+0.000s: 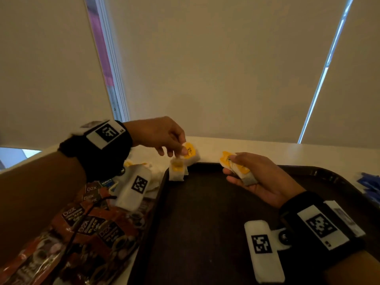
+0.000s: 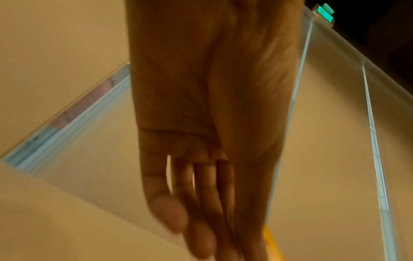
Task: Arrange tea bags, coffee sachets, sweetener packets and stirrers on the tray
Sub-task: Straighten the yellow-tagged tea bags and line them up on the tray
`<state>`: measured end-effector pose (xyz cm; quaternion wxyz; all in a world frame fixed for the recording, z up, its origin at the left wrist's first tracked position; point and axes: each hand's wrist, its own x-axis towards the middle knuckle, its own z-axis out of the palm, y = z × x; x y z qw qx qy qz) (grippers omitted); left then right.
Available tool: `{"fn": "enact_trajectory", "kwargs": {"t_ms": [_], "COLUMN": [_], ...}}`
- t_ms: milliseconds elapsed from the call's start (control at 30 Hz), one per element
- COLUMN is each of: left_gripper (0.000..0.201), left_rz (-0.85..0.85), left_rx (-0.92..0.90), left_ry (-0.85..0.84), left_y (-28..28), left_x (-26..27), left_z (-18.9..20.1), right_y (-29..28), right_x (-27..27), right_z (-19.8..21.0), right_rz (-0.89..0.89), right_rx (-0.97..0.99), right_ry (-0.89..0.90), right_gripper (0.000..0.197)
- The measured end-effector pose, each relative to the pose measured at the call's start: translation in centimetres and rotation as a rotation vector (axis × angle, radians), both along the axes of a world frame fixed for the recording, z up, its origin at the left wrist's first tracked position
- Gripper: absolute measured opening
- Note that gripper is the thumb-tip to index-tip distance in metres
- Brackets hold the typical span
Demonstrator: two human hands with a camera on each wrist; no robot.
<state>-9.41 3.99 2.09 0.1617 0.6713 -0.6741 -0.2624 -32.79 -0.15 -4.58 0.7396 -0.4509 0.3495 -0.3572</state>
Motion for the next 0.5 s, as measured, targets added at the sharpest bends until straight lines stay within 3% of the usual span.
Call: {"fn": "enact_trajectory", "kwargs": {"t_ms": [100, 200, 367, 500], "left_gripper": [0.007, 0.009, 0.017, 0.018], "left_rz": [-0.089, -0.094, -0.039, -0.029], "left_rx": [0.234, 0.307, 0.206, 0.139], "left_ry": [-0.103, -0.239, -0.485, -0.490], "left_y": [0.0, -0.5, -1.7, -1.9], "left_x": [0.2, 0.2, 0.7, 0.9], "left_z": [-0.8, -1.6, -3.0, -3.6], "right_y": [-0.2, -0.2, -0.2, -0.2], "right_x": [0.0, -0.1, 0.0, 0.1], "right_z": [-0.2, -0.1, 0.1, 0.1], "right_rz": [0.009, 0.019, 0.008, 0.022], "right_rx": [-0.023, -0.027, -0.017, -0.024], "right_ry": [0.006, 0.015, 0.031, 0.045], "right_gripper": [0.024, 0.017, 0.011, 0.019]}}
